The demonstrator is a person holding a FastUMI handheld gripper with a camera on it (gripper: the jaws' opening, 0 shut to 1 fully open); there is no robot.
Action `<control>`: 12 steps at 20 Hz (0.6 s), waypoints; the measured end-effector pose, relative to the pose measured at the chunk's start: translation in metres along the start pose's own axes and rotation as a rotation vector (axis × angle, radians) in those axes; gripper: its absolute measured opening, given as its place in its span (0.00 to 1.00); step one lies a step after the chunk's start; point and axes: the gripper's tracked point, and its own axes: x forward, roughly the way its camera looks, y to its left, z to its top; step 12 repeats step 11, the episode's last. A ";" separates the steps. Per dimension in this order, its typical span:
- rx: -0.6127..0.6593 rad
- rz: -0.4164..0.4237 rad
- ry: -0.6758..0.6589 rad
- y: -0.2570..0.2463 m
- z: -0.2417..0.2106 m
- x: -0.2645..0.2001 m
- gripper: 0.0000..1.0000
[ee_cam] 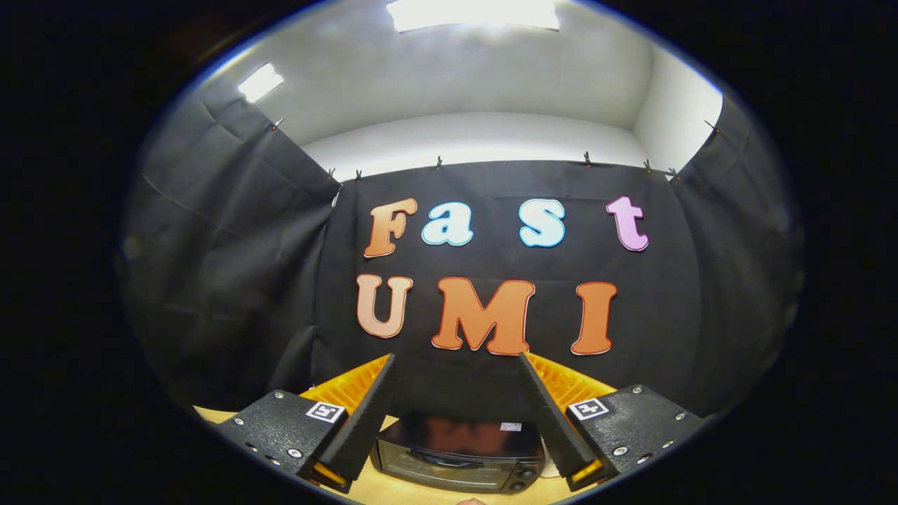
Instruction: Open the toaster oven, put the food inside, and close the toaster oven door.
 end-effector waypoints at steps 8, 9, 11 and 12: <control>0.011 0.005 -0.024 -0.024 0.025 -0.009 1.00; 0.011 0.010 -0.026 -0.023 0.029 -0.010 1.00; 0.005 0.018 -0.032 -0.023 0.039 -0.014 1.00; 0.005 0.018 -0.032 -0.023 0.039 -0.014 1.00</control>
